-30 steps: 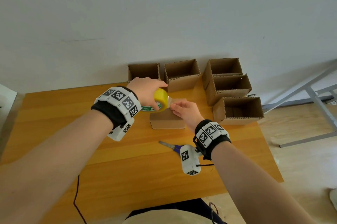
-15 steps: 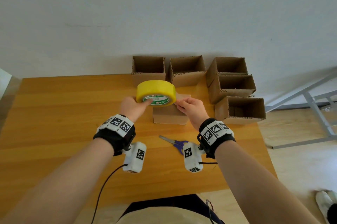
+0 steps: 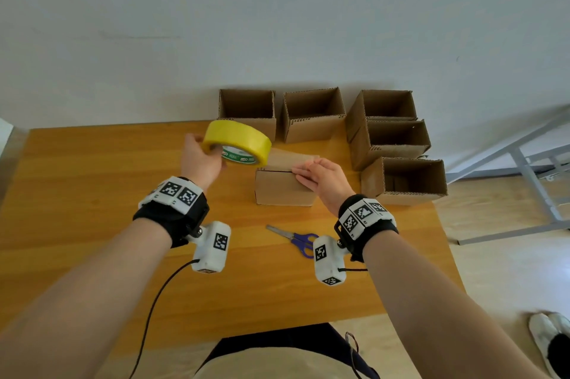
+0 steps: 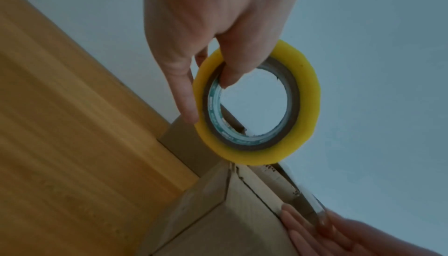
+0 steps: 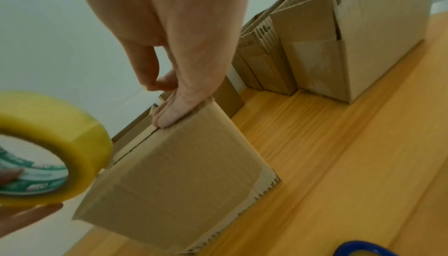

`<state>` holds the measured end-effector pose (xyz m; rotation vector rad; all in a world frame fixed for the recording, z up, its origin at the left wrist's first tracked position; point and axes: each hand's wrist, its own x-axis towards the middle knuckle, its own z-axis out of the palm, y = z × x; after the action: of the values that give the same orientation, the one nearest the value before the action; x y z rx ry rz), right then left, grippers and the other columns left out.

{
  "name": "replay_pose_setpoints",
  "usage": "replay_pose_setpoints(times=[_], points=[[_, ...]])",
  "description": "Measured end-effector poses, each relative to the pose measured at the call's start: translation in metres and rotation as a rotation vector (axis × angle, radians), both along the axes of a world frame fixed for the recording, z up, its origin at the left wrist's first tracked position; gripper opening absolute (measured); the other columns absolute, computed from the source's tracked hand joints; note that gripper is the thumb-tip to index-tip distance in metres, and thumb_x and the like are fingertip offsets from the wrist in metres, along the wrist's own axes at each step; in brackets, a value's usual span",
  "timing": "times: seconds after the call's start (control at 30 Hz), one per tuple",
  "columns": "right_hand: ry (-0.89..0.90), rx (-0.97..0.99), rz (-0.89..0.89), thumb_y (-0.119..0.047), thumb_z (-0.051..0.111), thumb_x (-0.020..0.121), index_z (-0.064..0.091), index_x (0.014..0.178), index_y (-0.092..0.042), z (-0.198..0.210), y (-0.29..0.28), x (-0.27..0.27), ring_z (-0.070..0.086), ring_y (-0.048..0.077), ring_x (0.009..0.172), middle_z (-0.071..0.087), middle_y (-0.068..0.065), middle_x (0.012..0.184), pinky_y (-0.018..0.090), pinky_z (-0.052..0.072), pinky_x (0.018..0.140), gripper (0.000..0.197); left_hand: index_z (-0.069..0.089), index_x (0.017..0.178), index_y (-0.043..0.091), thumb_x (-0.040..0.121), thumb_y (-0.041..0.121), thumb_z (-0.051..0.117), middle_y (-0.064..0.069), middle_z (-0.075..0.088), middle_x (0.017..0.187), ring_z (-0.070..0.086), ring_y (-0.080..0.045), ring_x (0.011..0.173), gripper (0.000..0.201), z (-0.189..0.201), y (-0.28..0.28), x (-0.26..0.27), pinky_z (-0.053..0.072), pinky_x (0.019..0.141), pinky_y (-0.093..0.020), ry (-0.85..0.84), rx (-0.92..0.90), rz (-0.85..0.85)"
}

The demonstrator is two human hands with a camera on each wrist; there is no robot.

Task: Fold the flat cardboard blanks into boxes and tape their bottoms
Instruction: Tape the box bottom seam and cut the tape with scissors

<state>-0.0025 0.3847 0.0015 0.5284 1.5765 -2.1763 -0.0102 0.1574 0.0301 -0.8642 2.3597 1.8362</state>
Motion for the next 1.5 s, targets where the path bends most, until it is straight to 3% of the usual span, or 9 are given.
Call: replay_pose_setpoints(times=[0.17, 0.33, 0.47, 0.6, 0.77, 0.9, 1.13, 1.33, 1.5], points=[[-0.028, -0.043, -0.067, -0.006, 0.04, 0.099, 0.047, 0.095, -0.006, 0.002, 0.0, 0.0, 0.062, 0.029, 0.106, 0.062, 0.018, 0.102, 0.035, 0.05, 0.096, 0.009, 0.052, 0.106, 0.015, 0.099, 0.015, 0.042, -0.008, 0.059, 0.109, 0.065, -0.024, 0.082, 0.012, -0.002, 0.017, 0.006, 0.055, 0.084, -0.04, -0.002, 0.188, -0.01], [-0.045, -0.083, -0.125, -0.001, 0.04, 0.097, 0.045, 0.096, -0.006, 0.0, 0.0, 0.0, 0.064, 0.031, 0.099, 0.06, 0.021, 0.101, 0.039, 0.05, 0.095, 0.007, 0.038, 0.118, 0.018, 0.101, 0.019, 0.04, -0.008, 0.057, 0.11, 0.067, -0.035, 0.087, 0.017, 0.001, 0.032, 0.009, 0.058, 0.074, -0.043, -0.019, 0.374, -0.069], [-0.05, -0.122, -0.152, 0.001, 0.039, 0.096, 0.042, 0.103, -0.007, 0.0, 0.005, 0.001, 0.064, 0.034, 0.101, 0.06, 0.027, 0.108, 0.04, 0.051, 0.095, 0.011, 0.048, 0.12, 0.006, 0.096, 0.009, 0.049, -0.016, 0.059, 0.12, 0.064, -0.031, 0.098, 0.024, -0.005, 0.036, 0.007, 0.058, 0.075, -0.037, -0.047, 0.396, -0.094], [-0.039, -0.138, -0.133, -0.009, 0.032, 0.101, 0.038, 0.111, -0.007, 0.001, 0.007, 0.003, 0.062, 0.035, 0.11, 0.06, 0.03, 0.117, 0.04, 0.05, 0.097, 0.012, 0.056, 0.108, 0.005, 0.095, 0.003, 0.048, -0.012, 0.062, 0.111, 0.061, -0.027, 0.104, 0.015, -0.006, 0.041, 0.008, 0.056, 0.074, -0.027, -0.002, 0.394, -0.074], [-0.055, -0.151, -0.143, -0.007, 0.032, 0.101, 0.04, 0.105, -0.008, 0.002, 0.008, 0.002, 0.064, 0.033, 0.105, 0.06, 0.029, 0.114, 0.038, 0.052, 0.093, 0.009, 0.047, 0.125, 0.005, 0.097, 0.01, 0.046, -0.009, 0.06, 0.11, 0.067, -0.024, 0.089, 0.028, -0.008, 0.05, 0.007, 0.059, 0.065, -0.029, 0.016, 0.452, -0.056], [-0.065, -0.091, -0.097, -0.013, 0.035, 0.102, 0.041, 0.111, -0.007, 0.002, 0.013, 0.001, 0.063, 0.033, 0.108, 0.063, 0.026, 0.114, 0.041, 0.05, 0.097, 0.012, 0.039, 0.121, 0.014, 0.099, 0.017, 0.044, -0.003, 0.058, 0.102, 0.066, -0.025, 0.085, 0.022, -0.011, 0.059, 0.005, 0.057, 0.075, -0.039, -0.007, 0.401, -0.011], [-0.025, 0.068, -0.08, -0.009, 0.045, 0.099, 0.047, 0.088, -0.009, 0.006, 0.03, 0.003, 0.068, 0.029, 0.088, 0.065, 0.015, 0.094, 0.039, 0.055, 0.086, 0.011, 0.04, 0.132, 0.012, 0.098, 0.026, 0.046, -0.011, 0.055, 0.121, 0.065, -0.03, 0.092, 0.037, -0.02, 0.065, -0.001, 0.057, 0.054, -0.026, -0.065, 0.364, 0.051], [-0.059, -0.042, -0.213, -0.008, 0.036, 0.102, 0.043, 0.1, -0.009, -0.002, 0.031, 0.011, 0.068, 0.032, 0.091, 0.061, 0.017, 0.103, 0.039, 0.056, 0.085, 0.007, 0.04, 0.129, 0.012, 0.098, 0.024, 0.046, -0.012, 0.053, 0.123, 0.062, -0.034, 0.103, 0.034, -0.025, 0.07, -0.003, 0.054, 0.059, -0.029, -0.056, 0.313, 0.068], [-0.1, 0.016, -0.181, -0.01, 0.047, 0.098, 0.048, 0.1, -0.006, -0.002, 0.047, 0.017, 0.069, 0.027, 0.084, 0.059, 0.013, 0.099, 0.034, 0.059, 0.077, 0.004, 0.041, 0.116, 0.02, 0.097, 0.027, 0.047, -0.009, 0.054, 0.12, 0.063, -0.032, 0.1, 0.021, -0.024, 0.07, -0.002, 0.056, 0.061, -0.029, -0.035, 0.27, 0.026]])
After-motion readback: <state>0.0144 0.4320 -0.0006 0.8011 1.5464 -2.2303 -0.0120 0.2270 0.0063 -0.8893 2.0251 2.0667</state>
